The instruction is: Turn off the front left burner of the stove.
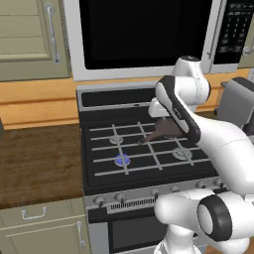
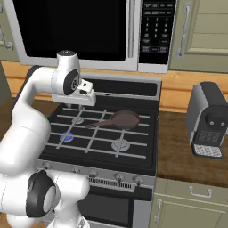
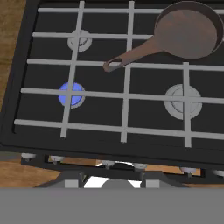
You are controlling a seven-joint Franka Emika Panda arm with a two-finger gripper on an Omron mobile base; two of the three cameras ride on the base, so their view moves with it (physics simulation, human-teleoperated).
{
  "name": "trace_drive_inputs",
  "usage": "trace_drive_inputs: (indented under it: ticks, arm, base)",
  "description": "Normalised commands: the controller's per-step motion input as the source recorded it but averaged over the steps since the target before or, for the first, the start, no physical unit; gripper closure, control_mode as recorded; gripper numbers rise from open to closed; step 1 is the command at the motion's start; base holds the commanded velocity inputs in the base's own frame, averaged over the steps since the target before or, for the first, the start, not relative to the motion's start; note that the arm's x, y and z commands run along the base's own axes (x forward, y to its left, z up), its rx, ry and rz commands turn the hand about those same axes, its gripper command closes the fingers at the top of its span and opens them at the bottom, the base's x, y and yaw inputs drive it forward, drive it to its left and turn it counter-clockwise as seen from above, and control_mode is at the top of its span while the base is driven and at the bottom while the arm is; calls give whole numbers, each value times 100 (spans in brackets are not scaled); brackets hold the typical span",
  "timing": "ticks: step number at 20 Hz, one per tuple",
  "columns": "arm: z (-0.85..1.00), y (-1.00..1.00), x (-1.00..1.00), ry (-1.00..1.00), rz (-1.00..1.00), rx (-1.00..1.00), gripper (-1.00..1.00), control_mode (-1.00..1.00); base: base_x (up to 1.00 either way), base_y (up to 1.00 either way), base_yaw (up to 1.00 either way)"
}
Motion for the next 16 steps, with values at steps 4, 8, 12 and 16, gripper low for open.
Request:
trace_drive_inputs:
  ticks: [4,8,12,16]
  arm:
    - [0,7,-24,-2,0,-2,-100,-100]
    - [-10,69,-42,0,9,-18,-100,-100]
    - [-17,93,-47,0,13,-21,-100,-100]
    - [-23,100,-27,4,14,-23,-100,-100]
  base:
    - [0,0,0]
    - [0,0,0]
    - [0,0,0]
    - [0,0,0]
